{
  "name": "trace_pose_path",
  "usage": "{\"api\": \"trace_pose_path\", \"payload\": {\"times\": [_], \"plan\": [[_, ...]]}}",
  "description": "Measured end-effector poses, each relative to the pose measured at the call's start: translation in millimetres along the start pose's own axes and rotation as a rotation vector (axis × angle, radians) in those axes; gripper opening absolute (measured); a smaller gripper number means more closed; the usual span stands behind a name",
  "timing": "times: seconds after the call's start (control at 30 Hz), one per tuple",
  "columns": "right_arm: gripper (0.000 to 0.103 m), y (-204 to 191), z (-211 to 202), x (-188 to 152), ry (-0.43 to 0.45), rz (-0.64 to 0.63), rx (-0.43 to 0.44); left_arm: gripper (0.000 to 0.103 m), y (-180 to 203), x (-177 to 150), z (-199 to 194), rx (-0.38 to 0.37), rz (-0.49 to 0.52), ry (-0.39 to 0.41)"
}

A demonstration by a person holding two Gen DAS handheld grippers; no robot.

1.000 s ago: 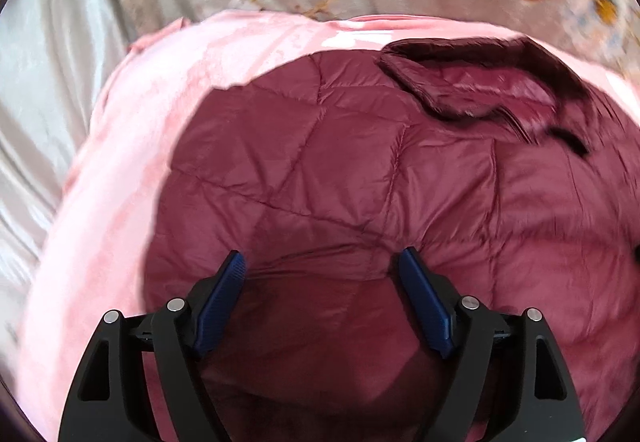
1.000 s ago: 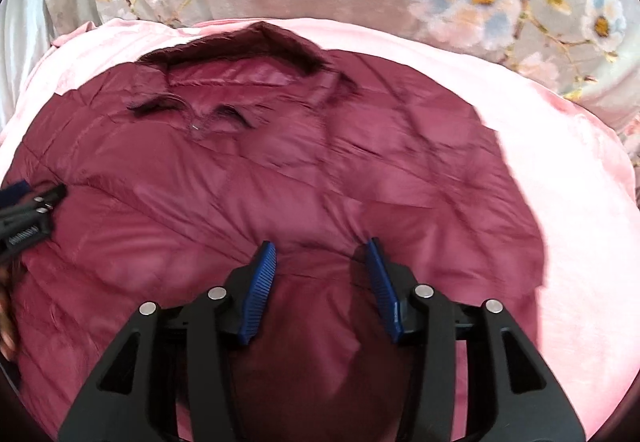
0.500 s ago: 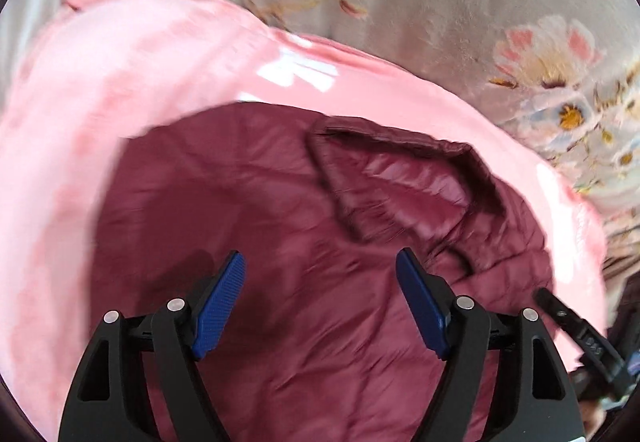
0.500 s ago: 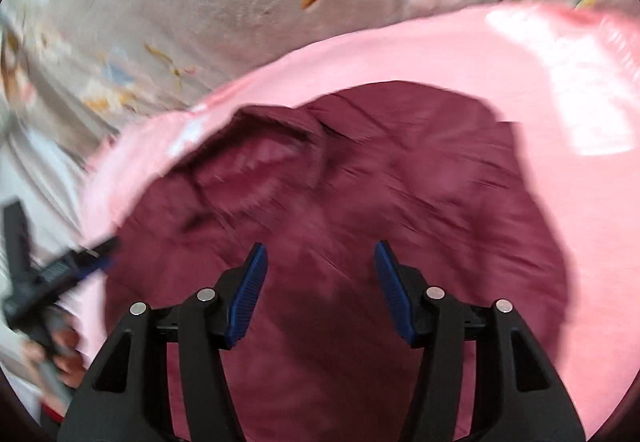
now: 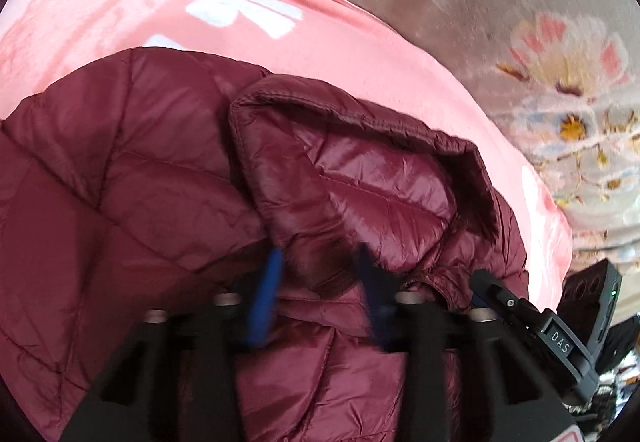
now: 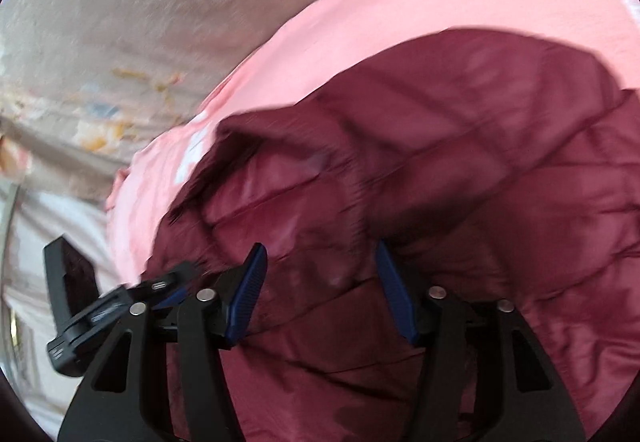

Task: Fold large clothes
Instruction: 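Grasp the hem with both grippers, fold it up toward the collar, release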

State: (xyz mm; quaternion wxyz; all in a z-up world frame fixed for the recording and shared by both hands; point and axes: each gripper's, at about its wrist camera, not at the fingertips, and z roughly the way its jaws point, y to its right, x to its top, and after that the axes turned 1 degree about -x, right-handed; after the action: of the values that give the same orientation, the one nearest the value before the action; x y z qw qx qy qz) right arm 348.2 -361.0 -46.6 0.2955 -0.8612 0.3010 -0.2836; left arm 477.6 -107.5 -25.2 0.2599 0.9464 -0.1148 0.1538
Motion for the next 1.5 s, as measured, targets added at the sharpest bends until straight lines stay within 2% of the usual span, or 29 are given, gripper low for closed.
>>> {"api": "trace_pose_path", "payload": {"times": [0.03, 0.07, 0.1, 0.23, 0.27, 0.37, 0.43, 0.6, 0.77, 0.83, 0.93, 1.03, 1.17, 1.23, 1.33, 1.5], "plan": [[0.016, -5.5, 1.8, -1.8, -0.019, -0.008, 0.037, 0.014, 1.5, -0.1, -0.5, 0.013, 0.012, 0.000], [0.011, -12.5, -1.6, -3.5, -0.012, -0.030, 0.051, 0.008, 3.5, -0.5, -2.9, 0.024, 0.031, 0.007], [0.009, -18.8, -7.0, -4.9, 0.007, -0.067, 0.047, 0.007, 5.4, -0.7, -6.1, 0.038, 0.051, 0.015], [0.007, -35.0, -33.3, -14.5, 0.101, -0.267, -0.108, 0.007, 7.8, -13.0, -24.3, 0.085, 0.174, 0.077], [0.007, -31.0, -29.8, -18.8, 0.102, -0.304, -0.189, 0.007, 6.0, -16.9, -21.4, 0.097, 0.198, 0.078], [0.007, -13.7, -7.5, -27.3, 0.053, -0.315, -0.251, 0.009, -3.2, -25.3, 1.9, 0.143, 0.233, 0.056], [0.007, -15.2, -2.9, -33.6, 0.084, -0.364, -0.281, 0.010, -3.3, -30.5, 4.2, 0.148, 0.256, 0.098], [0.008, -23.1, 2.3, -48.9, 0.155, -0.453, -0.349, 0.014, 1.4, -46.7, 8.5, 0.218, 0.338, 0.193], [0.011, -18.9, -0.9, -41.7, 0.127, -0.407, -0.310, 0.020, 15.5, -57.3, 9.0, 0.332, 0.406, 0.231], [0.013, -13.2, -13.8, -41.8, 0.112, -0.384, -0.301, 0.028, 17.7, -61.4, 1.6, 0.346, 0.418, 0.236], [0.013, -9.0, -38.1, -46.7, 0.136, -0.379, -0.323, 0.029, 9.1, -63.8, -16.8, 0.302, 0.411, 0.223], [0.016, -16.6, -60.1, -33.4, 0.185, -0.358, -0.308, 0.029, 3.9, -54.9, -34.0, 0.299, 0.389, 0.230], [0.016, -36.7, -72.4, 7.5, 0.265, -0.307, -0.254, 0.029, 14.5, -17.7, -60.8, 0.331, 0.349, 0.318], [0.016, -46.9, -69.7, 26.4, 0.305, -0.278, -0.240, 0.029, 19.9, 5.1, -67.2, 0.292, 0.298, 0.331], [0.016, -56.9, -54.8, 47.4, 0.343, -0.239, -0.231, 0.029, 23.1, 37.1, -60.4, 0.200, 0.188, 0.300], [0.016, -55.5, -11.9, 57.8, 0.312, -0.243, -0.267, 0.029, 25.9, 53.8, -23.1, 0.201, 0.116, 0.258]]}}
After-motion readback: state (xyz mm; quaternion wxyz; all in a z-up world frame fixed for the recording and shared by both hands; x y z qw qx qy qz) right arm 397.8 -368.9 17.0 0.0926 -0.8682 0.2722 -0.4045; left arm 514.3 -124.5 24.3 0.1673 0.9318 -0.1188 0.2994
